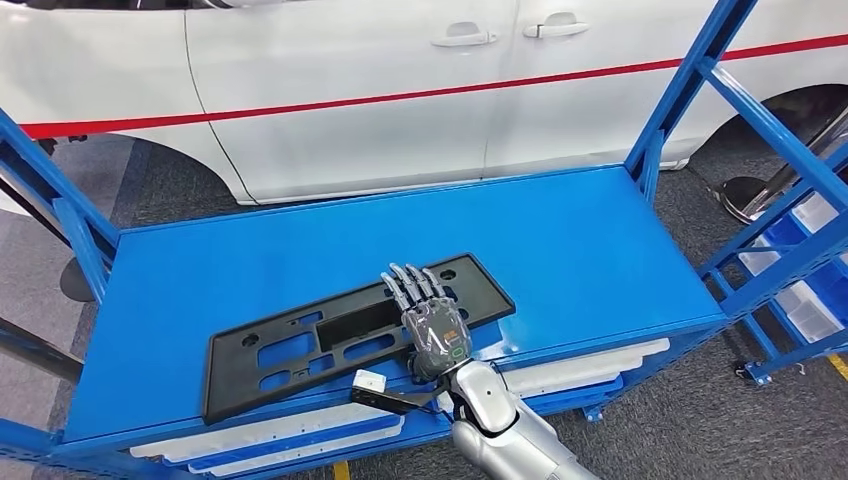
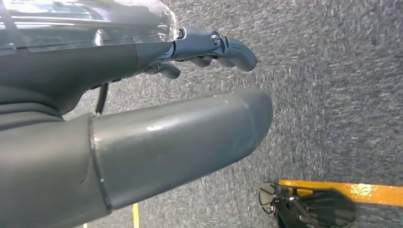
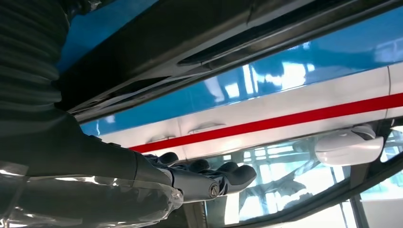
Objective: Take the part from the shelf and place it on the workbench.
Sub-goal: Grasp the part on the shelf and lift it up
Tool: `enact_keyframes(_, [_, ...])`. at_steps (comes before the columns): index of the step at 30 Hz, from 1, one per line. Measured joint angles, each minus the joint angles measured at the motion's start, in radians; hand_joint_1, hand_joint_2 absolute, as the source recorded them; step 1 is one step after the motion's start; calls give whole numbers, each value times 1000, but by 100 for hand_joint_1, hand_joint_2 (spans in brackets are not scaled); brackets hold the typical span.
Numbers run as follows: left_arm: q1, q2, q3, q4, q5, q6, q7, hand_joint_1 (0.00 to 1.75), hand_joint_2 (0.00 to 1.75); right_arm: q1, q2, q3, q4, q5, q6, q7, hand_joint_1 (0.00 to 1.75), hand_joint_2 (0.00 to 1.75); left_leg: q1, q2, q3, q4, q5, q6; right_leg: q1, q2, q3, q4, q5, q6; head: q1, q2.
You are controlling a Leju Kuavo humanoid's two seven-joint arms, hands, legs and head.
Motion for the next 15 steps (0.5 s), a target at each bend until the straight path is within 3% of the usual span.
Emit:
enact_keyframes(1, [0, 0, 0, 0, 0, 0, 0, 0, 0, -3, 0, 0, 6, 1, 1, 2, 0, 175, 0, 0, 0, 1, 0, 0, -2, 0, -28, 57, -19, 3, 0, 0])
enact_keyframes(2, [1, 0, 0, 0, 0, 0, 0, 0, 0, -5, 0, 0, 11, 2, 2, 3, 0, 175, 0, 0, 0, 1, 0, 0, -3, 0, -41, 83, -18, 5, 0, 0])
enact_keyframes(3, [1, 0, 0, 0, 0, 0, 0, 0, 0, -8, 0, 0, 14, 2, 2, 3, 0, 175, 0, 0, 1, 2, -1, 0, -5, -1, -35, 68, 3, 5, 0, 0])
enact_keyframes(4, [0, 0, 0, 0, 0, 0, 0, 0, 0, -12, 0, 0, 17, 2, 2, 3, 7, 175, 0, -1, 4, 2, -2, -2, -6, -1, -8, 11, 40, 4, 0, 0])
enact_keyframes(6, [-1, -1, 0, 0, -1, 0, 0, 0, 0, -19, 1, 1, 22, 2, 4, 3, 95, 175, -2, -3, 6, 6, -5, -8, -5, -2, 60, -133, 102, -3, 0, 0])
enact_keyframes(8, [-1, -1, 0, 0, -1, -1, 0, 0, 0, -26, 3, 1, 29, 3, 9, 4, 175, 175, -5, -4, 3, 8, -7, -18, -1, -2, 87, -200, 117, -12, 0, 0])
enact_keyframes(11, [-1, -2, 0, 1, -1, -2, 2, 0, 0, -32, 8, 1, 40, -5, 25, 3, 175, 175, -3, -4, 2, 9, -8, -35, 0, -2, 88, -209, 123, -28, 0, 0])
enact_keyframes(12, [-1, -2, 0, 1, -1, -2, 2, 0, 0, -35, 10, 1, 42, -11, 29, 3, 175, 175, -2, -4, -4, 24, -21, -41, -2, -2, 90, -214, 126, -35, 0, 0])
enact_keyframes(13, [-1, -2, 0, 1, -1, -2, 4, 0, 0, -38, 12, 2, 44, -15, 32, 2, 175, 175, -1, -3, -20, 59, -44, -46, -5, -4, 92, -219, 129, -41, 0, 0])
enact_keyframes(15, [0, -2, 0, 1, 0, -2, 5, 0, 0, -40, 14, 2, 46, -22, 36, 2, 175, 175, 0, -3, -77, 183, -110, -53, -5, -6, 91, -220, 130, -48, 0, 0])
